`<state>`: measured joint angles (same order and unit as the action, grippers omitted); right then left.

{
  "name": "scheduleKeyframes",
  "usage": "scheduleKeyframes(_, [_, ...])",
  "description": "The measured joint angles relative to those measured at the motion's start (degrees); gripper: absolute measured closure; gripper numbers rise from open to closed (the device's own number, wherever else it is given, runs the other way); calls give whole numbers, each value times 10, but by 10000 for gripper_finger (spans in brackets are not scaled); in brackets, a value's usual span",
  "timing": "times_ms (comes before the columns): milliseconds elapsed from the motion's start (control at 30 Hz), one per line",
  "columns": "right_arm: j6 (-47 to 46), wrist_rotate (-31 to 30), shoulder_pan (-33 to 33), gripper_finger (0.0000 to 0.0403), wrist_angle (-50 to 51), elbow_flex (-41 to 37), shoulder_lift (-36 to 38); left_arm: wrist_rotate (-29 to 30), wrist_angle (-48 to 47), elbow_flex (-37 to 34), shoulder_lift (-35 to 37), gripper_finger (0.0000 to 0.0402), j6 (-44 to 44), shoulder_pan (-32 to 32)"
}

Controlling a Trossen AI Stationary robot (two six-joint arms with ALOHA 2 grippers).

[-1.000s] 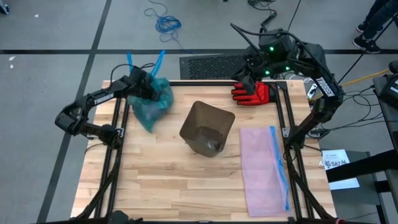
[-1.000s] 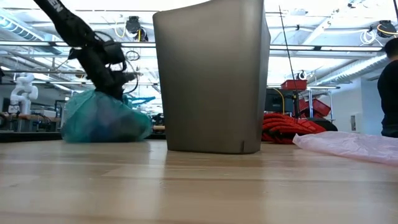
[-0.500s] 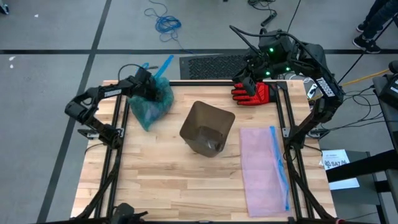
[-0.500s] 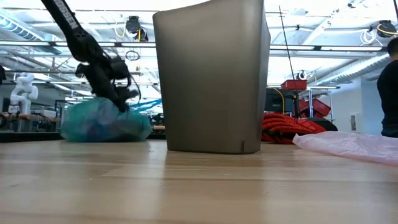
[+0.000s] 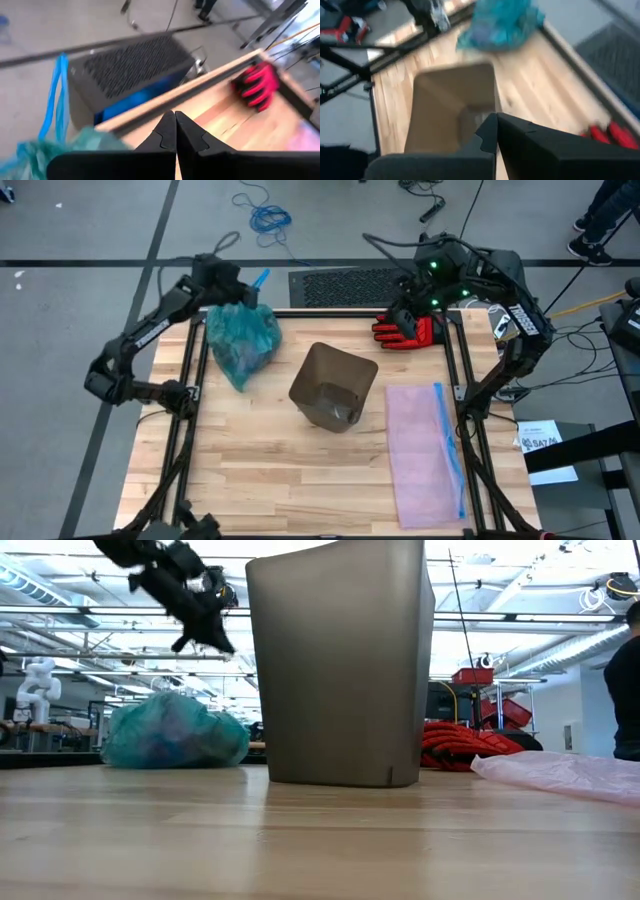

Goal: Place trash/remove bag and relplace
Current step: Insert the new pink trash bag into the trash bin

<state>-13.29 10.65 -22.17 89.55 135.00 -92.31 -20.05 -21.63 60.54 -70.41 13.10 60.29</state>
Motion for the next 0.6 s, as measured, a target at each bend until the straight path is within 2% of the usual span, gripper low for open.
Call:
scheduleKeyframes(100, [-35,15,5,403,2,-18,3,-4,-10,44,22,402,0,0])
scheduleKeyframes(233, [-62,48,43,403,4,-61,6,-5,-17,104,50,402,1,0])
scheduleKeyframes(433, [-114,62,129,403,4,-162,16,-40,-29,191,66,402,1,0])
scheduleKeyframes(600, [-206,62,213,403,5,-257,40,-66,-61,248,64,402,-1,0])
